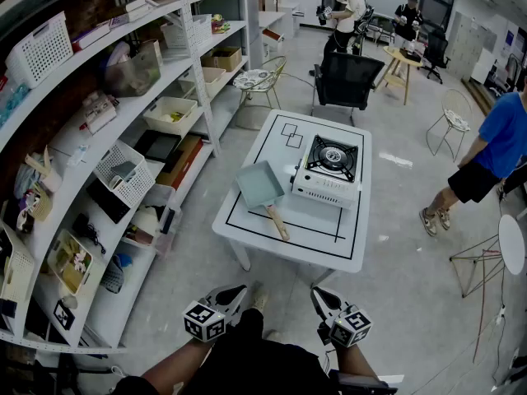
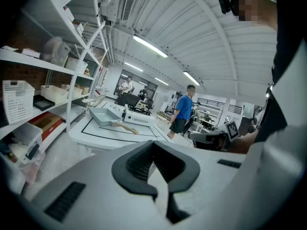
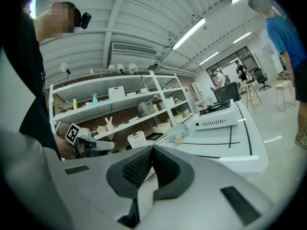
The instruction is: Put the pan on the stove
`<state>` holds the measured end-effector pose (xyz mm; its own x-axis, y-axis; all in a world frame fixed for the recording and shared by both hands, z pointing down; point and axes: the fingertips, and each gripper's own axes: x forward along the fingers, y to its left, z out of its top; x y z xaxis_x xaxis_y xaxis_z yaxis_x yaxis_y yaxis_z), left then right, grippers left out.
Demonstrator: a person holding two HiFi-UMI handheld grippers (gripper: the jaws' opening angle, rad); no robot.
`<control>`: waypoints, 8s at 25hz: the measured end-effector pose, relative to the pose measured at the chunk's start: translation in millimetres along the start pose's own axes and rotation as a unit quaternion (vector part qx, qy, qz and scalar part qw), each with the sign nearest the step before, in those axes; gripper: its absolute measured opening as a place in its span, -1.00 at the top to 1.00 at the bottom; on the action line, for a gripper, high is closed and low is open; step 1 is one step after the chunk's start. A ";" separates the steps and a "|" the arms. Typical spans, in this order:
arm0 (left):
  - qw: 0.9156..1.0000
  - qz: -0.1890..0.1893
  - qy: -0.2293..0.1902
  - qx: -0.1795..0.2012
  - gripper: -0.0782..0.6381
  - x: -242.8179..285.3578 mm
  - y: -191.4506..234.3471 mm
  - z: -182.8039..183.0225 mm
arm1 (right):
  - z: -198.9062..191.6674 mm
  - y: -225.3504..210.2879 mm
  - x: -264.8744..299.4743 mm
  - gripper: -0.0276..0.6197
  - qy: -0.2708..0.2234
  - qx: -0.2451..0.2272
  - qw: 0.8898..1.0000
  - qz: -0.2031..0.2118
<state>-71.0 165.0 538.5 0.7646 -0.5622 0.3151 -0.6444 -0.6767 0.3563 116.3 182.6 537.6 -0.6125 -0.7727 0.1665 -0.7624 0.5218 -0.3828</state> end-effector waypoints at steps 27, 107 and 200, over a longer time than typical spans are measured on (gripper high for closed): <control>0.999 0.042 -0.019 0.000 0.76 -22.0 7.1 0.6 | -1.0 8.9 -2.7 0.83 0.006 -0.017 1.000 -0.014; 1.000 -0.001 -0.001 -0.026 0.76 119.4 165.6 102.1 | 71.3 -114.9 205.2 0.83 0.087 0.011 0.996 -0.018; 0.994 0.047 0.059 -0.075 0.76 144.0 197.9 75.5 | -18.9 -92.2 322.8 0.53 0.298 0.466 0.801 0.228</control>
<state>-87.5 -85.8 588.0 0.7002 -0.5538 0.4507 -0.7140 -0.5401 0.4456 -15.0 -108.0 643.8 -0.9858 -0.1237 0.1137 -0.1132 -0.0109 -0.9935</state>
